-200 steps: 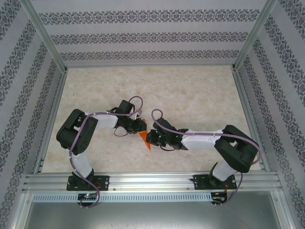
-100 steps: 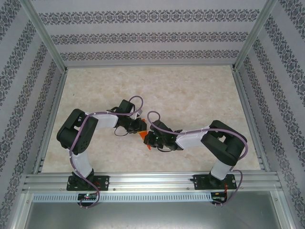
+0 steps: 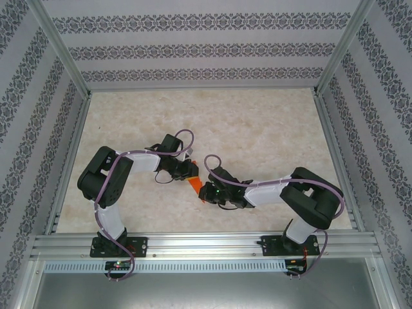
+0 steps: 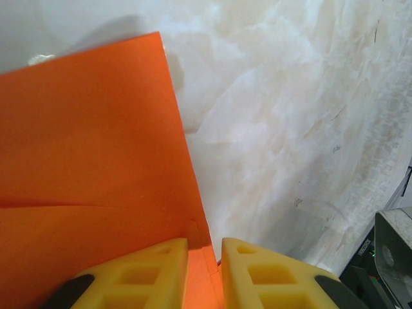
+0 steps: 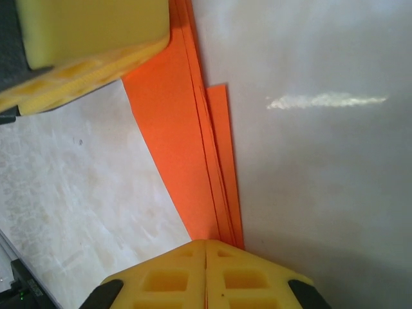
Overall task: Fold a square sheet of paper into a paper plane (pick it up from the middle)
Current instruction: Fold the wing for the fifth time at the center of the table.
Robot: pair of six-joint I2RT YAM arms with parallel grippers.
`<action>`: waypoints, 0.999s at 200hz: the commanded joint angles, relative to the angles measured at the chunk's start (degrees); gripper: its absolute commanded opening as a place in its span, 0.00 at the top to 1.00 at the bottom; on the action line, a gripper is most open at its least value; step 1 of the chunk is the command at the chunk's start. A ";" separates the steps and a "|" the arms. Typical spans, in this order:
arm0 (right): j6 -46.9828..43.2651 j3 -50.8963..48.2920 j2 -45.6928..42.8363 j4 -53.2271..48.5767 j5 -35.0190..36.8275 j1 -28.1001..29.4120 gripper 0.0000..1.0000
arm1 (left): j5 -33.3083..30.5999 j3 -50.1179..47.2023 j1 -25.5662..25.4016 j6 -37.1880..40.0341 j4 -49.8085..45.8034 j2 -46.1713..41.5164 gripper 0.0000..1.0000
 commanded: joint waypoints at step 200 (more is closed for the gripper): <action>2.67 -3.32 0.64 -2.63 -2.16 1.86 0.91 | -4.69 0.45 0.06 1.92 -2.81 2.60 0.76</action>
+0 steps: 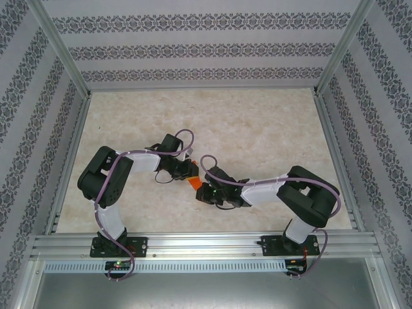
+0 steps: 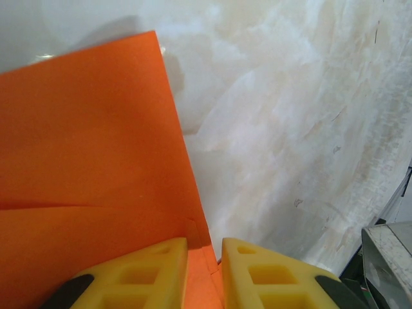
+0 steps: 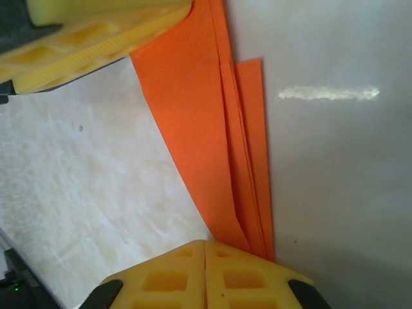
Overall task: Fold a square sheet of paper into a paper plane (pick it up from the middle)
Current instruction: Fold the wing for the fifth time at the center of the table.
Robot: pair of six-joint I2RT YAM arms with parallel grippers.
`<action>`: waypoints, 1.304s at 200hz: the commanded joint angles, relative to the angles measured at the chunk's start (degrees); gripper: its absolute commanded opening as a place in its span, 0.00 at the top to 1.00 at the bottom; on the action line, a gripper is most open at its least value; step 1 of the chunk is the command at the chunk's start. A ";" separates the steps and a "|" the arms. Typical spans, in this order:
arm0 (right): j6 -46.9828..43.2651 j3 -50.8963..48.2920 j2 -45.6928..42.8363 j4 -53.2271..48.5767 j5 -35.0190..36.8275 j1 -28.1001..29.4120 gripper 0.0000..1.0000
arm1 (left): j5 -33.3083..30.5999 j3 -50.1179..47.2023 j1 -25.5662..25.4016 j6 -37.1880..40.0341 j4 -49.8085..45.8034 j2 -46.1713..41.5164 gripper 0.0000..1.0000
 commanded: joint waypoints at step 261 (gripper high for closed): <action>2.92 -3.48 7.14 2.62 -1.42 -2.76 0.97 | -6.25 7.15 2.46 1.67 -12.03 -12.24 0.59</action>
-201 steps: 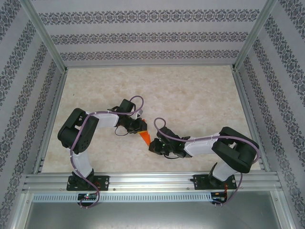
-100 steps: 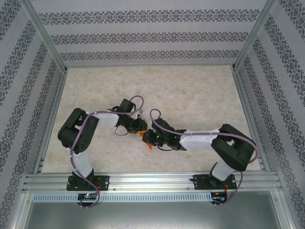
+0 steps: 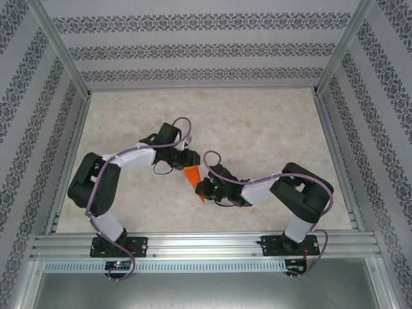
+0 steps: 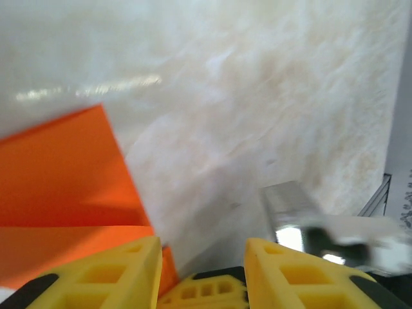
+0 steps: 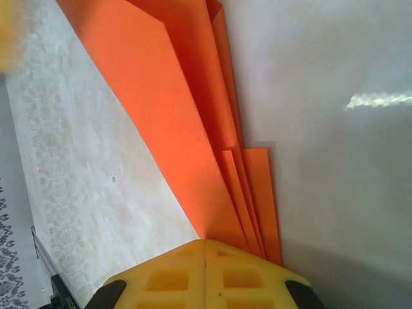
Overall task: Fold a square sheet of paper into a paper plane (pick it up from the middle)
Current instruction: Fold the wing for the fifth time at the center of the table.
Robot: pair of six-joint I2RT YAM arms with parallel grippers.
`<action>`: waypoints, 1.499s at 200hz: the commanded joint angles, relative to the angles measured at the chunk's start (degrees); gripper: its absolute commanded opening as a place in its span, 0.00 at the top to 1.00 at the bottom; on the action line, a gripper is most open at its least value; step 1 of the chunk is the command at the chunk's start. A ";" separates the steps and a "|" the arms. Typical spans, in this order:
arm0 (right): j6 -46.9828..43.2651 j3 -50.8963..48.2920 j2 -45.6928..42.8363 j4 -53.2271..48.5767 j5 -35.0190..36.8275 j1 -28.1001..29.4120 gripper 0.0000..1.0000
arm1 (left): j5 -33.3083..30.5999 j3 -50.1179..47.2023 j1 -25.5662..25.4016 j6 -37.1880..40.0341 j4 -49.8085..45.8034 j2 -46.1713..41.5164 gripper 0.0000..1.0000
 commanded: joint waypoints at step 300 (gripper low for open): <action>-1.39 -3.48 5.19 -10.82 -2.27 0.57 1.00 | 0.14 -4.89 8.80 3.84 13.69 8.59 0.68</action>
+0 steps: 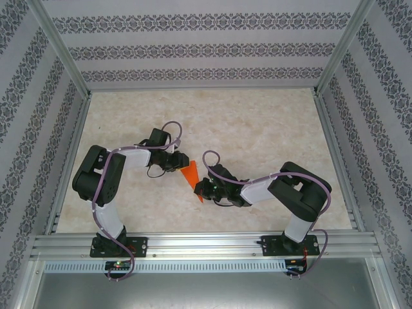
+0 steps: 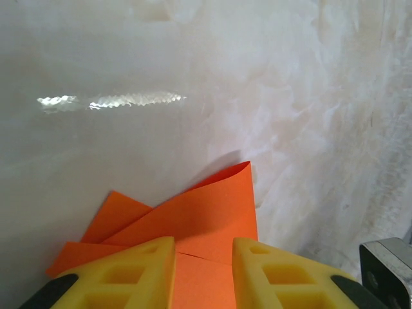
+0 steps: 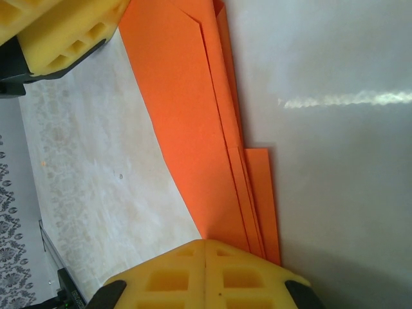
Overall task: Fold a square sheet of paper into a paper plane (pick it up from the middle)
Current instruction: Fold the wing for the fifth time at the center of the table.
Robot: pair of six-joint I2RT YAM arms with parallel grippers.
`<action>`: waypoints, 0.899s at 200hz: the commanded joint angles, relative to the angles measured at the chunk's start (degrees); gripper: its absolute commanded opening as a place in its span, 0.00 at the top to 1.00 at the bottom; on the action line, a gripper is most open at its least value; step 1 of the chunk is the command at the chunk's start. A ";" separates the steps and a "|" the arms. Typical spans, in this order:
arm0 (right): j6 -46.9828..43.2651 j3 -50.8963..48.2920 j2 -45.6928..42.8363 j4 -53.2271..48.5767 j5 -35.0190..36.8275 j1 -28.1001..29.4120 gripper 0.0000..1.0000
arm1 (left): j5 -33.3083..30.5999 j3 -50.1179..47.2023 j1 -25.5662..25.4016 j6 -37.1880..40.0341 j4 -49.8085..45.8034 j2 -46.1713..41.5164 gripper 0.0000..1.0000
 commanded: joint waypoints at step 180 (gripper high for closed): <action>-0.54 0.18 4.64 -12.14 0.83 0.66 0.98 | -2.74 4.52 5.17 -1.38 -7.28 -12.09 0.59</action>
